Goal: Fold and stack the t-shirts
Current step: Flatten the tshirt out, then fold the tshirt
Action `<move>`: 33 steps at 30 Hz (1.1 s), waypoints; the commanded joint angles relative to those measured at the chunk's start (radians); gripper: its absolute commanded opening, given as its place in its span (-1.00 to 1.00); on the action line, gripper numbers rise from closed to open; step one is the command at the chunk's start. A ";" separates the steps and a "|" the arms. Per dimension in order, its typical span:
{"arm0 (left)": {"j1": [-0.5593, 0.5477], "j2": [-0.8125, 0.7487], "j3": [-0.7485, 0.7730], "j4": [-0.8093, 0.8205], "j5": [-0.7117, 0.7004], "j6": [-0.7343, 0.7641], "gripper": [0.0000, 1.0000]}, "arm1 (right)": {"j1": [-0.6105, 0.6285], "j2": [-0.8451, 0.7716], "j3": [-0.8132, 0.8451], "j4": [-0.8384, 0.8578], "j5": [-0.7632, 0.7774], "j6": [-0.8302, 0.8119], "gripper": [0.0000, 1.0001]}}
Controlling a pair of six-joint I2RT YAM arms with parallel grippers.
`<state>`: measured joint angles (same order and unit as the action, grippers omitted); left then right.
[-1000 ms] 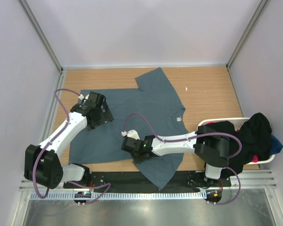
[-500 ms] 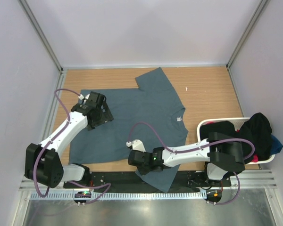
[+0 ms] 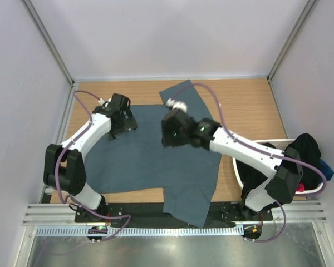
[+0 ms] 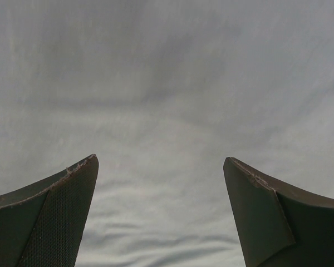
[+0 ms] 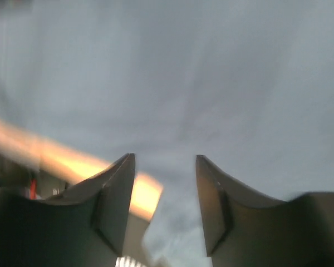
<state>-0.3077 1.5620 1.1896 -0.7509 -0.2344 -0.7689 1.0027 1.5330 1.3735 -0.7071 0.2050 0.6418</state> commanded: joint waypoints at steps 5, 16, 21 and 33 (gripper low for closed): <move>0.087 0.162 0.162 0.084 0.035 0.078 0.89 | -0.364 0.117 0.064 0.067 0.116 -0.073 0.28; 0.087 0.283 0.064 0.094 0.064 0.056 0.86 | -0.484 0.427 0.148 0.207 0.031 -0.061 0.30; 0.085 0.260 -0.025 0.096 0.093 0.033 0.85 | -0.487 0.444 0.041 0.271 0.030 -0.028 0.29; -0.013 0.150 -0.192 0.081 0.084 -0.082 0.83 | -0.487 0.342 -0.227 0.276 0.022 0.018 0.29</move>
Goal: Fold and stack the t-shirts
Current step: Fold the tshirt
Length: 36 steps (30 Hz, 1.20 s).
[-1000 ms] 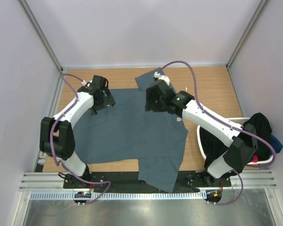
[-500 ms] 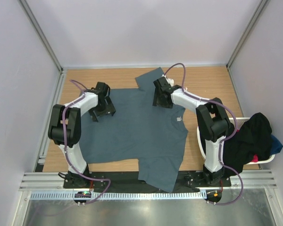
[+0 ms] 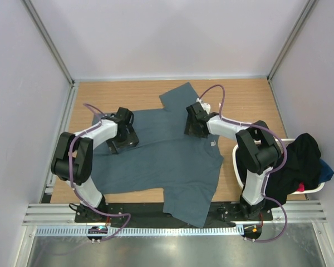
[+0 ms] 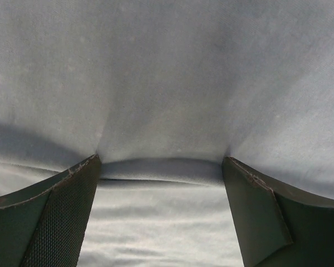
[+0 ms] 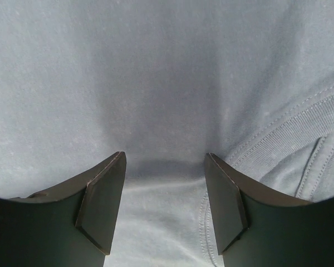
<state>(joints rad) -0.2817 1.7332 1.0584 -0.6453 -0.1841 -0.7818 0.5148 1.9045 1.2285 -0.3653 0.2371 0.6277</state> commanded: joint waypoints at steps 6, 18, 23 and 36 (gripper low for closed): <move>-0.059 -0.080 -0.072 -0.079 0.006 -0.073 0.84 | -0.001 -0.130 -0.172 -0.098 -0.041 0.044 0.30; 0.090 0.075 0.457 -0.206 -0.118 0.079 0.91 | -0.064 0.028 0.437 -0.213 0.044 -0.105 0.63; 0.220 0.173 0.572 -0.185 -0.117 0.052 0.89 | -0.185 0.215 0.715 -0.185 0.031 -0.063 0.73; 0.351 0.433 0.765 -0.166 -0.195 0.023 0.57 | -0.292 0.501 0.959 -0.090 -0.033 -0.019 0.74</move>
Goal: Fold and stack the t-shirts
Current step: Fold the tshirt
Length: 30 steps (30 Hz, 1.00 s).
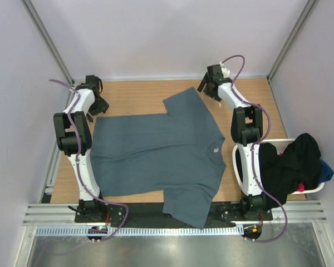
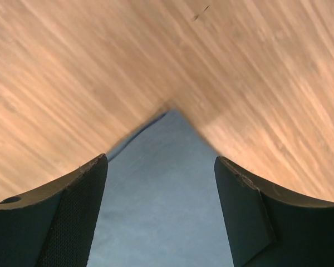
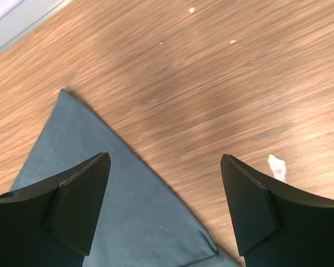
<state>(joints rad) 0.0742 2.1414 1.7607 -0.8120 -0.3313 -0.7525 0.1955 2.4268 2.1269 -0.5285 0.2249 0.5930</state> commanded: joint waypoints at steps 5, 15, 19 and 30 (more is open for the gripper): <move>-0.005 0.087 0.103 0.010 -0.074 -0.007 0.43 | 0.027 0.021 0.067 0.128 -0.045 0.011 0.74; -0.005 0.140 0.117 0.022 -0.066 0.005 0.05 | 0.027 0.124 0.165 0.220 -0.111 -0.012 0.77; -0.005 0.144 0.105 0.033 -0.064 0.012 -0.18 | 0.028 0.156 0.189 0.251 -0.150 -0.012 0.81; -0.005 0.150 0.088 0.039 -0.040 0.051 -1.00 | 0.044 0.265 0.277 0.300 -0.193 -0.027 0.85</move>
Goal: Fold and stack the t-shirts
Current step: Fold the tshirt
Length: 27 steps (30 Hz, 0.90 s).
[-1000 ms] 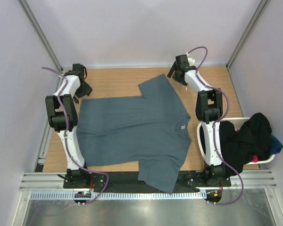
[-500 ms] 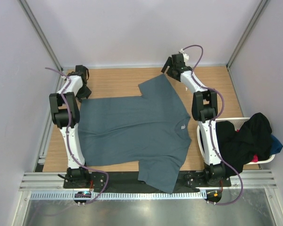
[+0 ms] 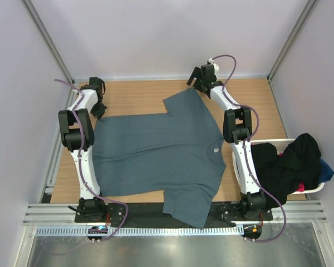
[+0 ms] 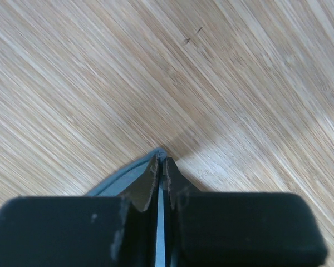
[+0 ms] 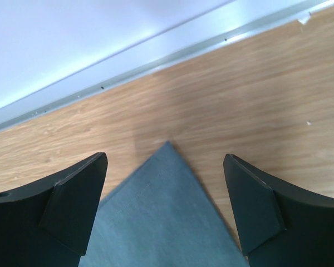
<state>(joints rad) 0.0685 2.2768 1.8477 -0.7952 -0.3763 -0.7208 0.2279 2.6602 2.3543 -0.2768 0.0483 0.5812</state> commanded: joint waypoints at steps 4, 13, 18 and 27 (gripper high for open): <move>-0.001 0.004 -0.016 0.027 0.002 0.035 -1.00 | 0.028 0.070 0.109 0.004 0.022 -0.040 0.73; 0.001 0.006 -0.019 0.033 0.017 0.044 -1.00 | 0.076 0.063 0.080 -0.117 0.208 -0.165 0.45; 0.001 0.007 -0.019 0.031 0.014 0.050 -1.00 | 0.083 0.082 0.103 -0.127 0.214 -0.187 0.29; -0.001 0.010 -0.015 0.033 0.011 0.063 -0.99 | 0.087 0.113 0.155 -0.157 0.208 -0.211 -0.12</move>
<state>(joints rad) 0.0673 2.2768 1.8442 -0.7826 -0.3710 -0.6704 0.3080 2.7323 2.4729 -0.3698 0.2653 0.3901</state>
